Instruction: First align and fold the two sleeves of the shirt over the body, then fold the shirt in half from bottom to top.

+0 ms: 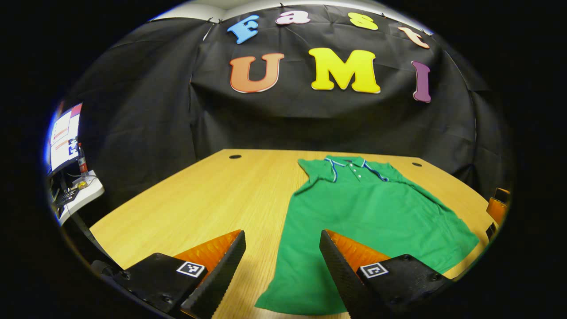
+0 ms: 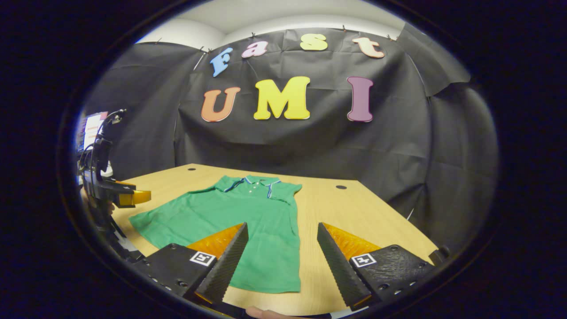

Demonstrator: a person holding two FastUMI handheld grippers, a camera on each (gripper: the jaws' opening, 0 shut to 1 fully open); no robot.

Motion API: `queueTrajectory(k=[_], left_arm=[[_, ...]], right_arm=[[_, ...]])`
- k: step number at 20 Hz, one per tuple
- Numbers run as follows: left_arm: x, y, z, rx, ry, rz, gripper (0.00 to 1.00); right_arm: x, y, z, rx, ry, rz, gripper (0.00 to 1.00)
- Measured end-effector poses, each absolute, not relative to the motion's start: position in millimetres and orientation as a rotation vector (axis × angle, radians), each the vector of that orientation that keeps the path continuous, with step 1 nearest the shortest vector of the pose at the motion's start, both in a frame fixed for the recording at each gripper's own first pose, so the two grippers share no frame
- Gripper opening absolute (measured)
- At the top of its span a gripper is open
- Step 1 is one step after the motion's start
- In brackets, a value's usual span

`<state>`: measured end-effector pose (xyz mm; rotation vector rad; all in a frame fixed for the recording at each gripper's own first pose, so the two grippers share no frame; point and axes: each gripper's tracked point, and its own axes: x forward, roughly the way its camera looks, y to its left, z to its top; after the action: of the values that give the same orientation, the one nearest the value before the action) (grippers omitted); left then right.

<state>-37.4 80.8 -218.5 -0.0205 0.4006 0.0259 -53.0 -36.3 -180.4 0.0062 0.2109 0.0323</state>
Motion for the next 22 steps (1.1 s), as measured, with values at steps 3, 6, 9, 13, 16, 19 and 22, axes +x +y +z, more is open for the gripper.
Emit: queueTrajectory(k=[3,6,9,13,16,19,22], left_arm=[[-47.0,73.3,-242.7,-0.04,0.439,-0.004,1.0],[-49.1,78.1,-252.7,-0.041,0.471,0.01,1.0],[-43.4,78.3,-253.0,-0.017,0.462,0.01,1.0],[-39.2,80.4,-254.2,-0.03,0.467,0.041,1.0],[-39.5,74.6,-253.1,-0.019,0.473,0.033,0.84],[-39.3,60.0,-253.0,0.017,0.473,-0.012,0.53],[-37.6,54.2,-252.4,0.037,0.473,-0.022,0.14]], right_arm=[[-57.3,-36.7,-210.2,0.028,0.266,0.029,0.94],[-55.8,-39.6,-231.4,0.037,0.325,0.018,0.95],[-48.8,-42.7,-253.2,0.058,0.395,0.006,0.95],[-42.1,-42.4,-264.7,0.082,0.442,0.006,0.97],[-44.8,-41.6,-268.0,0.109,0.456,-0.003,0.92],[-39.9,-37.8,-266.6,0.143,0.451,-0.008,0.63],[-35.4,-26.4,-267.4,0.156,0.427,0.048,0.23]])
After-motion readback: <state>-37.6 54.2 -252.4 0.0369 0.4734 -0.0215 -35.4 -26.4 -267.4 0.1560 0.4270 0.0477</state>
